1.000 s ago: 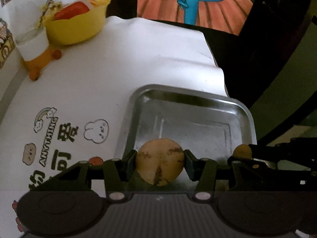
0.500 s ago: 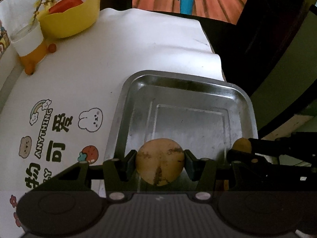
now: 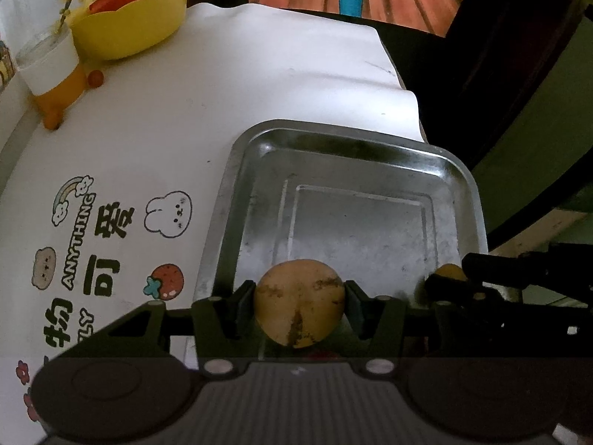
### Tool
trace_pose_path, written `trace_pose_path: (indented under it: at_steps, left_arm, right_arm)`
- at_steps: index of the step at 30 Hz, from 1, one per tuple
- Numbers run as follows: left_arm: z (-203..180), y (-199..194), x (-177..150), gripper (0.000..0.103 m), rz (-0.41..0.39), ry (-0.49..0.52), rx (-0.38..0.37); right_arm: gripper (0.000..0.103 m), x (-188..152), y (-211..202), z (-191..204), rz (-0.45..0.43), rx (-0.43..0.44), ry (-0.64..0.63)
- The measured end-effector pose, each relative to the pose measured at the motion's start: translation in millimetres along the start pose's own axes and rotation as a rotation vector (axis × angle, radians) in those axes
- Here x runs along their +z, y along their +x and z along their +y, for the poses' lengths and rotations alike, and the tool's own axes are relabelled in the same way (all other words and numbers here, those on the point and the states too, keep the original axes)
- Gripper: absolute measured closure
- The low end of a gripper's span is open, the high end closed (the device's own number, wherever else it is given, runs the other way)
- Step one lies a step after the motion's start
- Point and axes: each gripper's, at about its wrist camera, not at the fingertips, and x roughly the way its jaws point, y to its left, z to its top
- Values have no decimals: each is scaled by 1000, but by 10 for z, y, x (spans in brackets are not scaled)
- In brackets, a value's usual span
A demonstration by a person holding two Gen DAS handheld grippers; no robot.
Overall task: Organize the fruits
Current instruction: 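Open the left tool to drop the tan fruit while the right tool releases the nut, then move the left tool toward the small red tomato while the right tool approaches the other tomato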
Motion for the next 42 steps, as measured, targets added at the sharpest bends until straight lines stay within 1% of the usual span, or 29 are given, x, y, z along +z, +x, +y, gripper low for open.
trace_pose_path:
  at_steps: [2, 6, 9, 10, 14, 15, 17, 18, 20, 22, 24, 29, 36, 42]
  left_arm:
    - [-2, -15, 22, 48, -7, -4, 0]
    - [7, -43, 76, 48, -28, -2, -6]
    - [34, -71, 117, 45, -36, -17, -18]
    - [41, -89, 125, 44, -41, -22, -20]
    - [95, -167, 164, 34, -63, -38, -18]
    - [111, -191, 172, 31, -68, -44, -16]
    - [160, -234, 202, 26, -82, -56, -11]
    - [190, -258, 214, 23, -91, -62, -6]
    - [253, -297, 242, 18, -105, -73, 8]
    - [335, -330, 261, 15, -119, -90, 26]
    - [428, -350, 292, 8, -126, -108, 40]
    - [702, -411, 307, 3, -142, -152, 92]
    - [1212, -445, 318, 1, -149, -223, 189]
    - [1594, -437, 347, 1, -142, -283, 251]
  right_arm:
    - [63, 6, -10, 2, -1, -8, 1]
    - [55, 27, -29, -11, -6, -22, 6]
    - [47, 42, -58, 3, -7, -28, 4]
    - [42, 46, -72, 10, -9, -29, 2]
    - [26, 85, -131, 57, -18, -38, -7]
    - [24, 99, -146, 70, -21, -40, -8]
    - [16, 136, -178, 100, -32, -39, -12]
    - [14, 159, -194, 116, -37, -37, -14]
    - [4, 210, -219, 153, -44, -34, -17]
    - [1, 264, -245, 204, -56, -26, -23]
    - [1, 316, -246, 269, -51, -20, -43]
    - [1, 436, -190, 478, -29, -22, -114]
    - [1, 604, -91, 809, -20, 10, -190]
    - [1, 811, -29, 1064, -32, 66, -221]
